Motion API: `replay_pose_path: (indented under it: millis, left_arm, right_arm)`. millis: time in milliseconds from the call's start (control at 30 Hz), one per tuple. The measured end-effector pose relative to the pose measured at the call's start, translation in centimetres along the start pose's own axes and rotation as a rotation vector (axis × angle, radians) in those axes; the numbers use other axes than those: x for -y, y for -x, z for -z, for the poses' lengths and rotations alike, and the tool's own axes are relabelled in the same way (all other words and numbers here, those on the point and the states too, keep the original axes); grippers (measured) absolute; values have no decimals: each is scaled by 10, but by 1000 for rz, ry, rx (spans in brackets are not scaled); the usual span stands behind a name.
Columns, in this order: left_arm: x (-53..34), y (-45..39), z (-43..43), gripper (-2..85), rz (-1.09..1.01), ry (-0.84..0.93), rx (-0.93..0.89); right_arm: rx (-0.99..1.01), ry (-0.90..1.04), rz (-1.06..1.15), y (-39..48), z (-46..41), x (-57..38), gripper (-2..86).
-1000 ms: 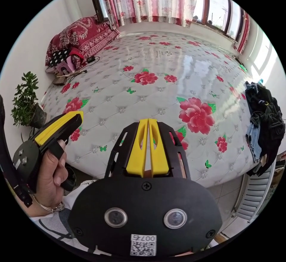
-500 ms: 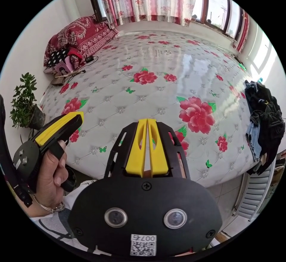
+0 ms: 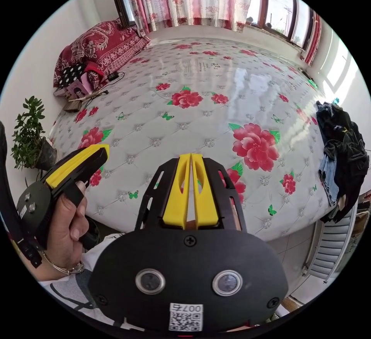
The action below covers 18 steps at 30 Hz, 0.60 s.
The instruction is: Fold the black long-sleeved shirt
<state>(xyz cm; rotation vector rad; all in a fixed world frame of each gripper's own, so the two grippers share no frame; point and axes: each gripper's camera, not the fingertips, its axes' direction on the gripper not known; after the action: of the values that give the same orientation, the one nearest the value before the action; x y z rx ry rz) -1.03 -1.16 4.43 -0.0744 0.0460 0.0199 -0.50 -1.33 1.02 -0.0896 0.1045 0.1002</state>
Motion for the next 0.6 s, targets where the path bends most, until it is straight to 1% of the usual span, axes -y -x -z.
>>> replay_pose_path:
  millis: [433,533,600]
  left_arm:
    - [23,31,-36,-9,-25,18,-49]
    - [30,41,-50,-6,-49,51,-151]
    - [35,49,-65,1,-86,92,-303]
  right_arm:
    - [8,0,0,-16,4,-6,1]
    - [30,-15,-1,-25,7,-10,7]
    - [35,-24,-2,-34,10,-14,14]
